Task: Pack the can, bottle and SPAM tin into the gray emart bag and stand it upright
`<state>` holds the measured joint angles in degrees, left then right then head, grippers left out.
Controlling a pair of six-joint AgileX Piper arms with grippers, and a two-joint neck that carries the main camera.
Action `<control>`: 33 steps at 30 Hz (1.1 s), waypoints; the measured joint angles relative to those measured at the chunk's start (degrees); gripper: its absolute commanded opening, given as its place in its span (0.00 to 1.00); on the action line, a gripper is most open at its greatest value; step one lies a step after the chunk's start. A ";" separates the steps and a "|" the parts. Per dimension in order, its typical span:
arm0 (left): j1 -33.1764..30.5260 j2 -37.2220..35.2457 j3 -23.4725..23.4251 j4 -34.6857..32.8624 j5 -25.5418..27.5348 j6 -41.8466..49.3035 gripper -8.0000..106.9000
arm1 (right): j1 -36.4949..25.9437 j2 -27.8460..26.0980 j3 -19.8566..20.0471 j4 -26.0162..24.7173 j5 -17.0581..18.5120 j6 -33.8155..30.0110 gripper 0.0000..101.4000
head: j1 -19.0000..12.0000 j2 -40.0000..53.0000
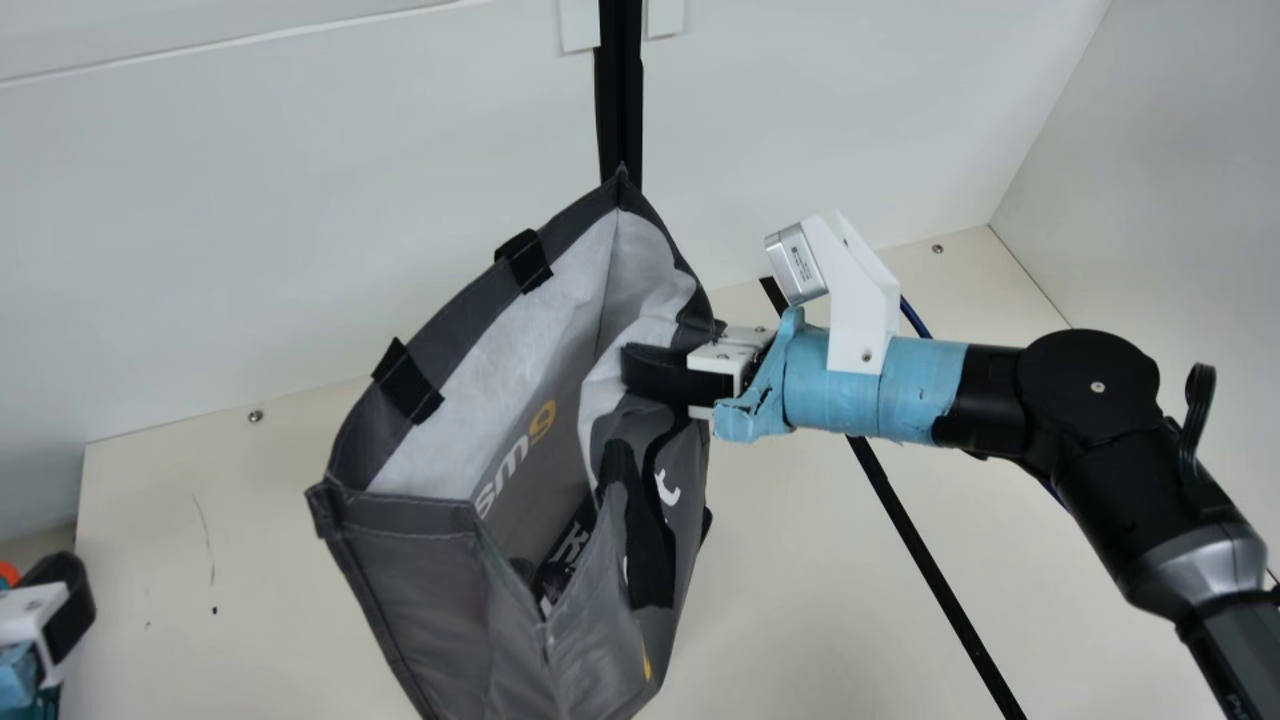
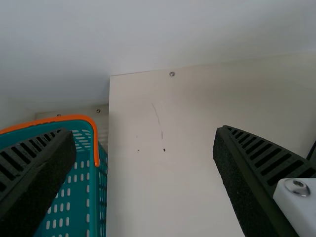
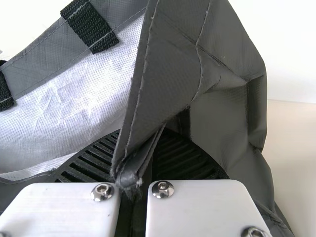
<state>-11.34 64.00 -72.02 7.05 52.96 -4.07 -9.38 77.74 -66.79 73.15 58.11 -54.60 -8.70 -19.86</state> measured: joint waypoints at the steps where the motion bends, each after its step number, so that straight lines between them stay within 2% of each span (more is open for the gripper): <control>1: 0.00 0.00 0.00 0.00 0.00 0.00 0.85 | 0.00 0.00 0.00 0.00 0.00 0.00 0.00 | 0.00 0.00; 11: 0.00 0.00 0.00 0.00 0.00 0.00 0.85 | 0.21 -0.32 0.25 0.00 -0.05 0.17 0.00 | 0.00 -0.09; 16: 0.00 0.00 0.00 0.00 0.00 0.00 0.85 | -0.27 -1.80 -0.55 -2.43 0.21 1.98 0.00 | 0.00 -0.09; 33: 0.00 0.00 0.00 0.00 0.00 0.00 0.85 | -4.07 -1.80 -8.59 -15.60 -0.22 4.81 0.00 | 0.00 -0.09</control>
<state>-11.34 64.00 -72.02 7.05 52.96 -4.07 -13.45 75.94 -75.39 57.56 57.89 -49.79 -8.70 -19.95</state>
